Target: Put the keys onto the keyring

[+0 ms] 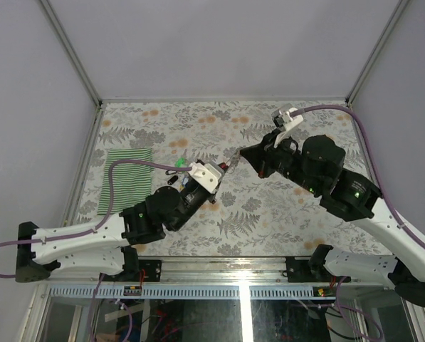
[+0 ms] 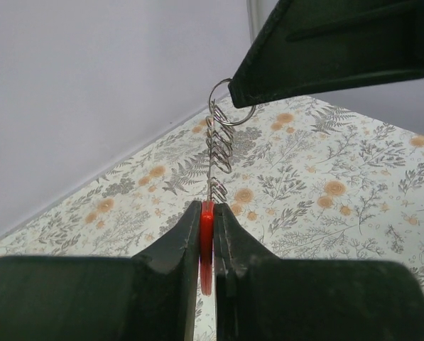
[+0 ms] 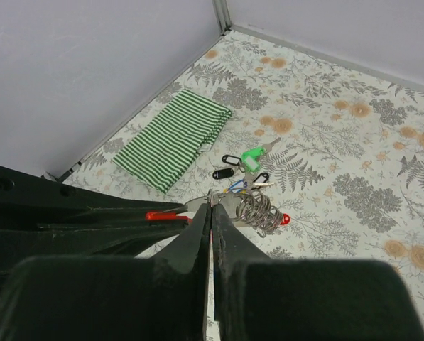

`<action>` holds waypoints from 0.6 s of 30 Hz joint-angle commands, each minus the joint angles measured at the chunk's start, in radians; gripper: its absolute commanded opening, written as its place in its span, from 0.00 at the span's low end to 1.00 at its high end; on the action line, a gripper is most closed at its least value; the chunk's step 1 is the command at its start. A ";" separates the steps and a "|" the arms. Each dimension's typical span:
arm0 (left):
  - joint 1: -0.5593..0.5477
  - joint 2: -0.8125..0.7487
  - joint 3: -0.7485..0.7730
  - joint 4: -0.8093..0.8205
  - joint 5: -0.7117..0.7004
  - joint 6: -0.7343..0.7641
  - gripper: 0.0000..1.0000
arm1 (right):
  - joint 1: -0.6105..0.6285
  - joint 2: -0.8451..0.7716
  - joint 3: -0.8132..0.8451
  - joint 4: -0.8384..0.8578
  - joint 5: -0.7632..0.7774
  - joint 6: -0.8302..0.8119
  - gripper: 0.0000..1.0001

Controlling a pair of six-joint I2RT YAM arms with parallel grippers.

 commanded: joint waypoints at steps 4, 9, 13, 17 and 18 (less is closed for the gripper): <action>-0.003 -0.030 0.049 -0.109 0.108 0.104 0.00 | 0.003 0.057 0.192 -0.192 -0.002 -0.087 0.00; -0.004 -0.056 0.088 -0.247 0.199 0.208 0.00 | 0.002 0.068 0.252 -0.257 0.007 -0.132 0.00; -0.004 -0.064 0.149 -0.384 0.246 0.264 0.00 | 0.002 0.062 0.259 -0.271 0.000 -0.141 0.00; -0.003 -0.071 0.187 -0.480 0.288 0.286 0.00 | 0.002 0.052 0.247 -0.257 -0.027 -0.141 0.00; -0.005 -0.073 0.192 -0.495 0.295 0.306 0.00 | 0.002 0.048 0.244 -0.253 -0.030 -0.140 0.00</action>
